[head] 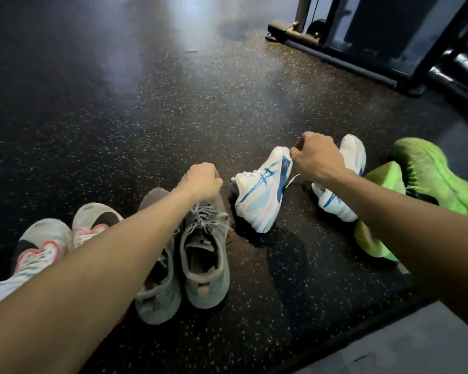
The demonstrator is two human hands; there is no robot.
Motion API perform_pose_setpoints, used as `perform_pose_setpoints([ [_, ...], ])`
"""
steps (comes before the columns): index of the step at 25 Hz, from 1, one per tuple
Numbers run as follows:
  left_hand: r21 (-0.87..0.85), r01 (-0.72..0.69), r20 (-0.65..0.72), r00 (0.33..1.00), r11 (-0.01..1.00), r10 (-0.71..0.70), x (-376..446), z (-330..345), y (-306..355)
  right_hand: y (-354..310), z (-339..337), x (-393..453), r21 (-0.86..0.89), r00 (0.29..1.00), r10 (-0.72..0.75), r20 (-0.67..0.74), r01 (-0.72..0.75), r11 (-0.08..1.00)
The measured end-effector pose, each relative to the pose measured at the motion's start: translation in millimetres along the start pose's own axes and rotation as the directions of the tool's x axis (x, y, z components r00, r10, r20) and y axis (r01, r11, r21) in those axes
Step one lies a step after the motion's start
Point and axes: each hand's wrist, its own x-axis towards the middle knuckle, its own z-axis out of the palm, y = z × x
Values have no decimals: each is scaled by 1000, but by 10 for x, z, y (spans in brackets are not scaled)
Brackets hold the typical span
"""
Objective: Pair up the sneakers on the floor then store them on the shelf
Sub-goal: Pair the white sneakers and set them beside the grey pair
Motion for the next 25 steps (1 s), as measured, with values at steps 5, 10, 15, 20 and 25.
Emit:
perform_pose_setpoints([
  [5,53,13,107,994,999,-19,269,325,37,385,144,201,-80,998,63,-12,-63,995],
  [10,123,-24,165,986,992,4,364,560,117,731,379,203,-142,989,133,69,-122,982],
  [15,8,22,168,986,1000,-23,459,659,142,1009,511,110,-273,963,229,141,-185,944],
  [20,-46,91,317,946,995,-72,386,734,454,1226,491,137,-301,908,388,159,-330,895],
  [25,-306,166,371,928,938,-43,340,857,795,1251,602,209,-293,903,418,100,-375,880],
])
